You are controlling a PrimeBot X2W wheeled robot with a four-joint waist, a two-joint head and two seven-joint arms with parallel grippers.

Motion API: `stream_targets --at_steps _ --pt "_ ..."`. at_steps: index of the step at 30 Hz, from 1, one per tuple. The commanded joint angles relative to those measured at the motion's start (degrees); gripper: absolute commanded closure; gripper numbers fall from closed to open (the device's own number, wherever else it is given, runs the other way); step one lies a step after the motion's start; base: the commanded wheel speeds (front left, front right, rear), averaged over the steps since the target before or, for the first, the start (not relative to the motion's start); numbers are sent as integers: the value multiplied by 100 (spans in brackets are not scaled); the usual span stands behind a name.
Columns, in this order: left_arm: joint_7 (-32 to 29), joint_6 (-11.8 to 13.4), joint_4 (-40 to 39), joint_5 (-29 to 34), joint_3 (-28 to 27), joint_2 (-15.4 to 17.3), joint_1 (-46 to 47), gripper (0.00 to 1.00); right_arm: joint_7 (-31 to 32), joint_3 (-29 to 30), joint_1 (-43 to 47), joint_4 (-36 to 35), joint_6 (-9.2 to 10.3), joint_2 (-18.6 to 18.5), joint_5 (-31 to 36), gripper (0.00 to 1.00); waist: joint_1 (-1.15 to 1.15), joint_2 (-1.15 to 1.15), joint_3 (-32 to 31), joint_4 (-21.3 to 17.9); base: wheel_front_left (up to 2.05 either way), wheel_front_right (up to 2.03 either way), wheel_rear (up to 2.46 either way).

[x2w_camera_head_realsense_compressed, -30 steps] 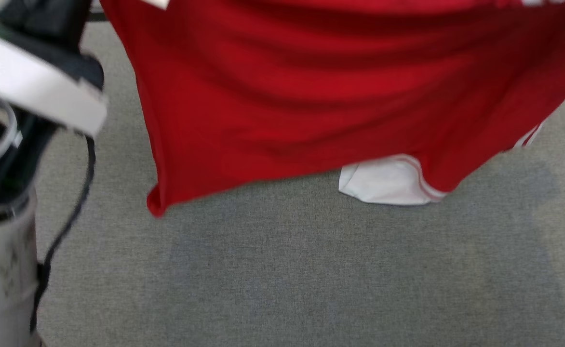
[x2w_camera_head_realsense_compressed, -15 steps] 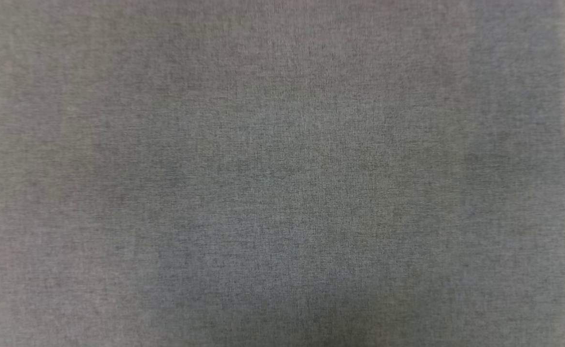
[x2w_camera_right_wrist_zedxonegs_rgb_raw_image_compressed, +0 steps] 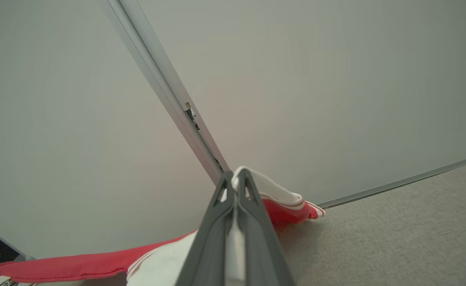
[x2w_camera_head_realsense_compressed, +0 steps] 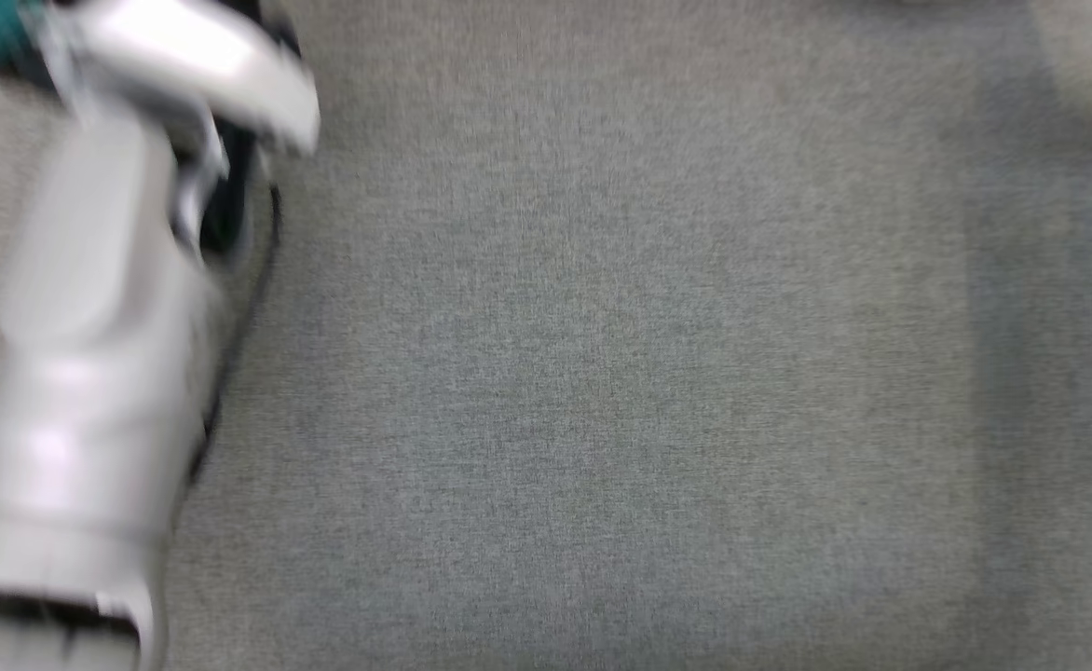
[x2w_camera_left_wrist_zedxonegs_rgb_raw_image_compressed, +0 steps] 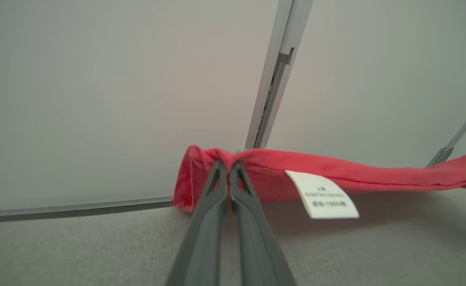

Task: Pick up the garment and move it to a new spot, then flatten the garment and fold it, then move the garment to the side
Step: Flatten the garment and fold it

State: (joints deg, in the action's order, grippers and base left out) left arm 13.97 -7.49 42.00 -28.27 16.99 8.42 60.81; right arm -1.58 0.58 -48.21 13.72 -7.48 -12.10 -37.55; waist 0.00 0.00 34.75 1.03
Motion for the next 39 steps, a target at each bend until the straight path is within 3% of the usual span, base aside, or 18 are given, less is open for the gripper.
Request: stream_targets --at_steps 1,6,9,16,21,25,33,39 --pt "41 5 -100 -67 25 107 -255 100 -67 79 300 -149 -2 -62 -50 100 0 0 -448 -48 0 0 0" --pt "122 22 -1089 -293 113 236 -2353 100 -143 467 2753 -1104 -1 161 -456 100 0 0 -1302 -95 0 0 0" --pt "125 191 -1855 -369 64 256 -3624 100 -66 671 3863 -1593 -1 448 -643 100 0 0 -1723 -148 0 0 0" --pt "-1 994 -3620 -347 210 270 -6291 100 148 978 5834 -2214 -1 784 -627 100 0 0 -2295 -268 0 0 0" --pt "-264 1391 -4711 -499 357 206 -7483 100 212 1128 6922 -2574 -2 884 -758 100 0 0 -2162 -138 0 0 0" --pt "-601 1452 -5091 -456 497 321 -7591 100 339 1068 6818 -2616 -2 890 -670 100 0 0 -1977 -175 0 0 0" --pt "-1757 1549 -5859 -565 456 631 -6765 100 947 958 5487 -2448 -2 515 -364 100 0 0 -1861 -188 0 0 0" --pt "-2706 1639 -5741 -614 433 797 -5827 100 1590 759 4436 -1840 -2 256 -39 100 0 0 -1748 -152 0 0 0"
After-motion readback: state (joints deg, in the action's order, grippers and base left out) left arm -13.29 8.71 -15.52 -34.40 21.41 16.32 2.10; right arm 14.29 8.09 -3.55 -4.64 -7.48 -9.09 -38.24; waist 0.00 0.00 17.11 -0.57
